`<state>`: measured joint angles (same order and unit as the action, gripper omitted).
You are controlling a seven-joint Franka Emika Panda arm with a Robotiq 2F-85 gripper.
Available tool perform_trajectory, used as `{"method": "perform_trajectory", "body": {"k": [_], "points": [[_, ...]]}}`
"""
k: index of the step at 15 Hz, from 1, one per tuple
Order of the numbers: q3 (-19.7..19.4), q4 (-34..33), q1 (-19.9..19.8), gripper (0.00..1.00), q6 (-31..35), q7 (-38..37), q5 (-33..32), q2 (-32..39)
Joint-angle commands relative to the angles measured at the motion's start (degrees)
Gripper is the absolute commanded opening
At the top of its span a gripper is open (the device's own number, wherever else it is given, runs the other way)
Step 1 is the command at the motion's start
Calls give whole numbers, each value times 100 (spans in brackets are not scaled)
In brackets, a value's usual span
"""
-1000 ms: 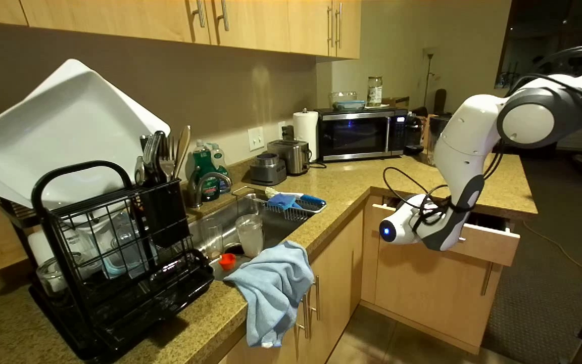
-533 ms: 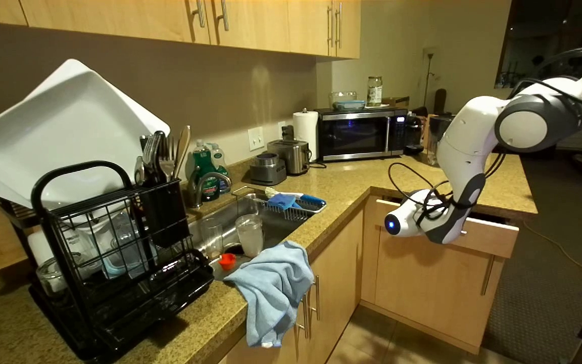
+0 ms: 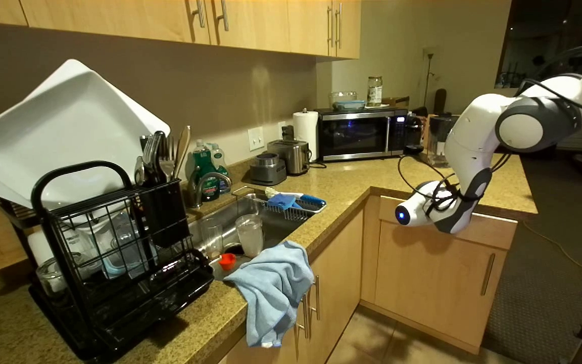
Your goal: Close the open drawer on the right
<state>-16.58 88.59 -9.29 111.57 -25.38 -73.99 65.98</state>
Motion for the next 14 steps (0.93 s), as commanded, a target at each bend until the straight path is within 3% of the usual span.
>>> {"method": "perform_trajectory", "body": {"k": [1,4,9,14], "points": [[68,-66,-147,0,-31,144,-73,-56],[583,322,-119,0,146,354,394,-456],[1500,1029,262,0,252,553,1425,-1139],[2257,1680,712,0,226,1006,3009,-2078]]}}
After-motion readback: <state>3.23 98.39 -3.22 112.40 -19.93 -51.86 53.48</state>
